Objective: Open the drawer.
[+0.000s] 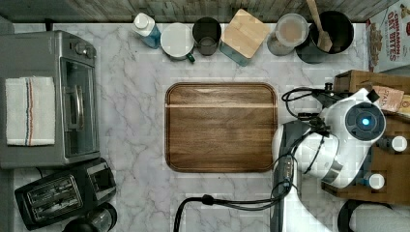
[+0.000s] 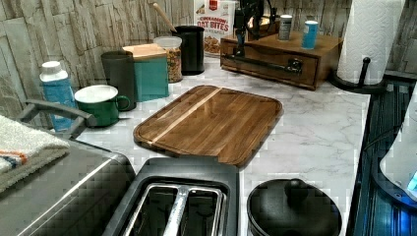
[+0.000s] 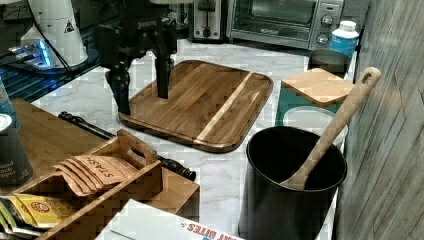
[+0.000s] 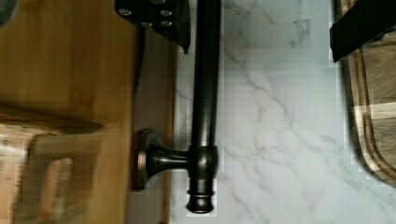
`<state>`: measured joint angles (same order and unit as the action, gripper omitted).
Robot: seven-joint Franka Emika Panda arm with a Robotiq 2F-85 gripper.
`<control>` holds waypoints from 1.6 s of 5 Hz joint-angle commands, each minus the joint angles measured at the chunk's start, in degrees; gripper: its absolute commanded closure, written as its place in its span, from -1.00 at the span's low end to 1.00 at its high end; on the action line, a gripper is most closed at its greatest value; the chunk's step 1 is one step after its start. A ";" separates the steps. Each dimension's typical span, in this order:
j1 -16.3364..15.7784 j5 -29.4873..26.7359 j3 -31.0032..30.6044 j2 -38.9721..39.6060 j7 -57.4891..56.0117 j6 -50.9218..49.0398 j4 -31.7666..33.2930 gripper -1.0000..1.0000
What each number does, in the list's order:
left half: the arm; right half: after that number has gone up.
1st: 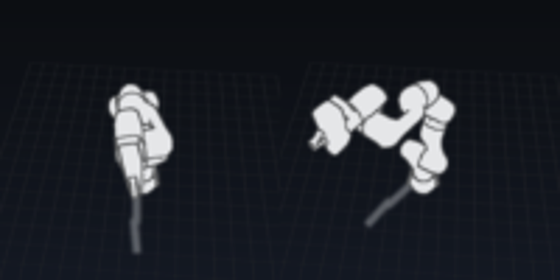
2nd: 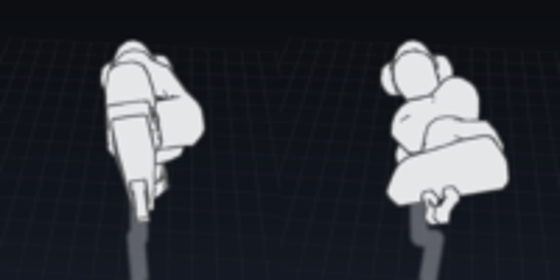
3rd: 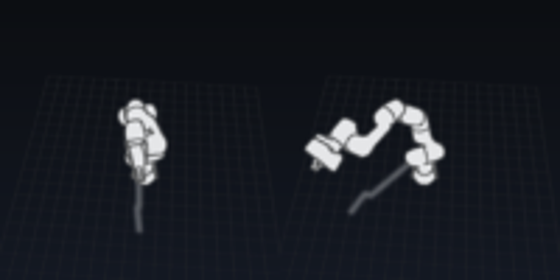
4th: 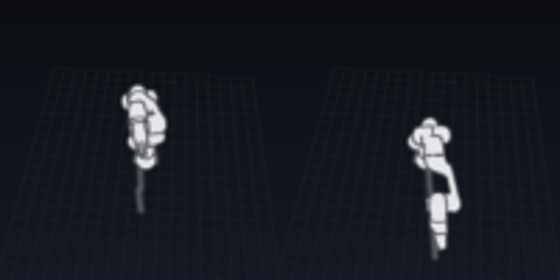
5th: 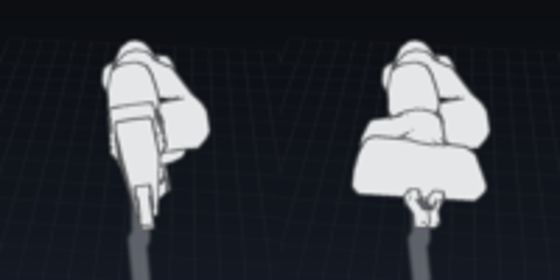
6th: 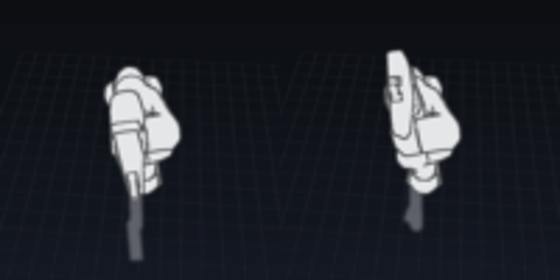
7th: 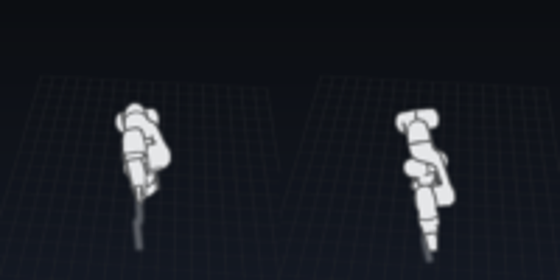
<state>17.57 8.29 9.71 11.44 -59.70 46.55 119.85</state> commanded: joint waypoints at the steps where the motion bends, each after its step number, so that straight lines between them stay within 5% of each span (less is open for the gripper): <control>1: 0.42 4.47 3.81 0.39 3.72 6.11 1.20 -1.00; 3: -1.74 5.61 6.58 -2.21 6.48 7.06 4.28 -1.00; 8: 3.61 -7.23 0.68 3.26 4.12 19.35 11.62 -1.00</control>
<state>20.44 4.19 12.05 14.06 -56.12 64.01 127.68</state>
